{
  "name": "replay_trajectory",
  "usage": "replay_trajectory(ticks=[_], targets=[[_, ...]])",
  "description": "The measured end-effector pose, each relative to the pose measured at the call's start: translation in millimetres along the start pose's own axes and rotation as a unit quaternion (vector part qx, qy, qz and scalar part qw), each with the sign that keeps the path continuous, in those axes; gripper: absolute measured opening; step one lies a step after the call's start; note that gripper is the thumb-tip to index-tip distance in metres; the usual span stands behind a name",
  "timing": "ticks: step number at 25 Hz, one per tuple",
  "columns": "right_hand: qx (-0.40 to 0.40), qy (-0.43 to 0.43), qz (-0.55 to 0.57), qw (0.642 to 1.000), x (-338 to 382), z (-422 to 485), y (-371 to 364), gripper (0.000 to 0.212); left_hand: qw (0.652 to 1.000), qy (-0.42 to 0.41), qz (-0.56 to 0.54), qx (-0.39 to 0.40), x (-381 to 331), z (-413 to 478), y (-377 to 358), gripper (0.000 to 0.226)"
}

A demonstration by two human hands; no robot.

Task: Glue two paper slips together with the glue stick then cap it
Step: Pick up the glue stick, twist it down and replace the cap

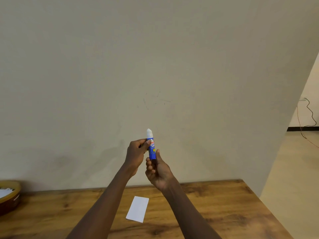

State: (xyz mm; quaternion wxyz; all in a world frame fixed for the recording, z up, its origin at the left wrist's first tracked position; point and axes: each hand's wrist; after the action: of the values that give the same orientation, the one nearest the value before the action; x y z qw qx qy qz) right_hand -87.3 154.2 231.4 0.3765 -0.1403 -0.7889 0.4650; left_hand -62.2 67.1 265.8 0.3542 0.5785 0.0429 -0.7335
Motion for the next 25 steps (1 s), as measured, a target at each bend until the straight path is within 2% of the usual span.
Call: replay_trajectory(ticks=[2, 5, 8, 9, 12, 13, 18, 21, 23, 25], targets=[[0.012, 0.009, 0.067, 0.998, -4, 1, -2, 0.036, 1.0, -0.003, 0.006, 0.001, -1, 3, -1, 0.024], [0.051, 0.066, 0.14, 0.987, -12, 4, -1, 0.022, 1.0, -0.005, 0.012, -0.014, -2, 3, -2, 0.021], [0.073, 0.123, 0.09, 0.986, -12, 7, 1, 0.013, 1.0, 0.004, 0.008, -0.027, -3, 5, 3, 0.021], [0.073, 0.114, 0.059, 0.989, -9, 5, 0, 0.016, 1.0, 0.003, 0.004, -0.02, -3, 5, 5, 0.021], [0.048, 0.038, -0.015, 0.998, 2, 3, -1, 0.049, 1.0, -0.007, 0.005, 0.003, -4, 3, 8, 0.022], [0.046, 0.025, -0.016, 0.999, 4, 2, -2, 0.049, 1.0, -0.011, 0.006, 0.005, -5, 1, 6, 0.024], [0.064, 0.095, 0.122, 0.986, -6, 4, -3, 0.025, 0.999, -0.031, 0.003, 0.015, -13, 0, 0, 0.023], [0.063, 0.146, 0.111, 0.981, -14, 8, 4, 0.008, 1.0, -0.019, 0.019, 0.007, -10, -1, -1, 0.023], [0.063, 0.126, 0.103, 0.985, -14, 6, 3, 0.018, 1.0, -0.014, 0.013, 0.009, -8, 0, 1, 0.022], [0.05, 0.07, 0.095, 0.992, -6, 3, 3, 0.047, 1.0, -0.017, 0.016, 0.013, -8, 1, 4, 0.022]])
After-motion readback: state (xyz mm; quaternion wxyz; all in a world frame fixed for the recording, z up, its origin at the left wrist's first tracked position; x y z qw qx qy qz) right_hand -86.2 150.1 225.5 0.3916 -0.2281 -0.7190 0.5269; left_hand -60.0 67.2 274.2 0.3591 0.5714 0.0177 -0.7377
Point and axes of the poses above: each hand's wrist, its own z-axis towards the middle knuckle, its own y-axis out of the back of the hand, x = y × z, and after that the axes turned 13 degrees about z, right-handed
